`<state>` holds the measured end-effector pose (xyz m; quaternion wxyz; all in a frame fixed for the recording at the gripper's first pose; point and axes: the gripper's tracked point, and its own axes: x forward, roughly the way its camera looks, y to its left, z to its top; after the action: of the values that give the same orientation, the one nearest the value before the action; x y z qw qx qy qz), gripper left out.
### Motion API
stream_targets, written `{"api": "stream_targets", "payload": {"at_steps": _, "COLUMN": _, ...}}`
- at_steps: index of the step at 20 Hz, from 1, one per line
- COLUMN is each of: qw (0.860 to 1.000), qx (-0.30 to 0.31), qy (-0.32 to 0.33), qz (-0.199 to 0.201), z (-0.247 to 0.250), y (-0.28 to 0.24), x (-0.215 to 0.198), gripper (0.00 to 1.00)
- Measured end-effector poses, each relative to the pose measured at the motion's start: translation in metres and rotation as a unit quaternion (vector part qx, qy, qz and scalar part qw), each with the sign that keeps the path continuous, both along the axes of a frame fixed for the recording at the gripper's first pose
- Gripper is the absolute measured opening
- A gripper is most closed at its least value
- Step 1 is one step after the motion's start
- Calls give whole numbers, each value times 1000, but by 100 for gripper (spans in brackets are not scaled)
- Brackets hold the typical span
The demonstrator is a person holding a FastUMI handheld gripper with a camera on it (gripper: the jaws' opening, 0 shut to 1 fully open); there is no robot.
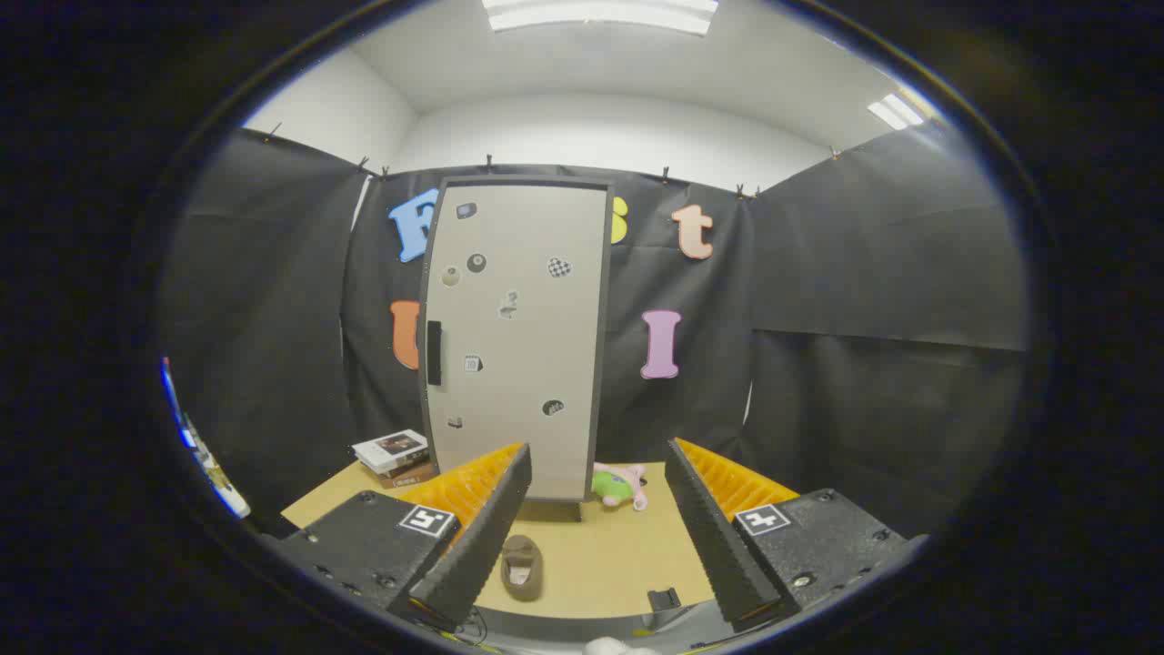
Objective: Open the shoe cabinet door, grab the shoes and put them into the shoe cabinet, then close the shoe cabinet door.
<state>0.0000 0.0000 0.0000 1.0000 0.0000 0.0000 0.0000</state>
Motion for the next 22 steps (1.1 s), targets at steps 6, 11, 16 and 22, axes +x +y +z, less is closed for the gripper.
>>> {"api": "stream_targets", "payload": {"at_steps": 6, "qw": 1000, "qx": -2, "qy": 1, "qz": 6, "z": 1, "y": 9, "x": -5, "gripper": 97}}
{"api": "stream_targets", "payload": {"at_steps": 11, "qw": 1000, "qx": -9, "qy": 0, "qz": 13, "z": 1, "y": 20, "x": -3, "gripper": 97}}
{"api": "stream_targets", "payload": {"at_steps": 16, "qw": 1000, "qx": -15, "qy": -1, "qz": 14, "z": -3, "y": 41, "x": 5, "gripper": 97}}
{"api": "stream_targets", "payload": {"at_steps": 22, "qw": 999, "qx": -7, "qy": 25, "qz": 44, "z": -35, "y": 93, "x": 54, "gripper": 97}}
